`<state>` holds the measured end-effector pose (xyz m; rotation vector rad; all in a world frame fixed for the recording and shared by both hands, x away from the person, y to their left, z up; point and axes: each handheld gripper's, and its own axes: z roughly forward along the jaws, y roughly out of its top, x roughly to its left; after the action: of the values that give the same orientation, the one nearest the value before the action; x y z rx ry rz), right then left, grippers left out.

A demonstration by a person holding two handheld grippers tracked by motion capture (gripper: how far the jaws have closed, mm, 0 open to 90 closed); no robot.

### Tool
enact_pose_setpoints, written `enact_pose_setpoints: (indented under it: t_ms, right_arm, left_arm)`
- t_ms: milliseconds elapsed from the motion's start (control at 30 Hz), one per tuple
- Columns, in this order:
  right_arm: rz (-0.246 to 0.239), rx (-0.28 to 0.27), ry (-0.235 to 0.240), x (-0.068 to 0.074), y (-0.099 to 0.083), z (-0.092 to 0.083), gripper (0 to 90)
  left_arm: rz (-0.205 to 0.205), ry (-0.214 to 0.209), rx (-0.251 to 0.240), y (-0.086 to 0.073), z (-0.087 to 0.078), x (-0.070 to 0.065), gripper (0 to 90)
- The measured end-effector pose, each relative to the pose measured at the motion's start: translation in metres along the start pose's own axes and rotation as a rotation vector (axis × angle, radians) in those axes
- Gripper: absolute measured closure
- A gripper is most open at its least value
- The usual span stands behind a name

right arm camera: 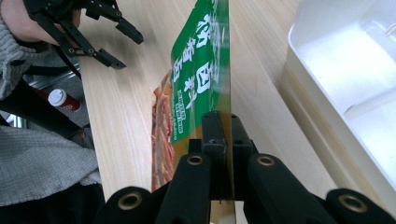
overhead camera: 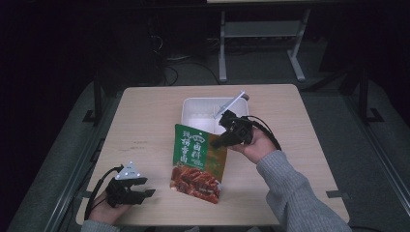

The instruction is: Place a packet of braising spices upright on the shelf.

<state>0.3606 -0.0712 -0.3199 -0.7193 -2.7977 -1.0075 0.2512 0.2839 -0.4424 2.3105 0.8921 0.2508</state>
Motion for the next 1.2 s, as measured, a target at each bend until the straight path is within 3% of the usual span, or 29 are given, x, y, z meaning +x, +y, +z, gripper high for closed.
enact_pose_setpoints:
  t_ms: [200, 600, 1200]
  right_arm:
    - [-0.018, -0.015, 0.022, 0.008, 0.007, -0.009, 89.6]
    - [-0.072, -0.03, 0.005, 0.024, 0.021, -0.021, 89.8]
    - [-0.062, -0.064, -0.052, 0.02, 0.032, -0.048, 89.8]
  left_arm:
    - [0.001, -0.001, 0.0, 0.0, 0.0, 0.0, 42.3]
    - [-0.003, 0.002, 0.0, 0.0, 0.0, 0.001, 40.8]
    - [-0.002, 0.004, -0.007, 0.0, -0.001, 0.001, 39.9]
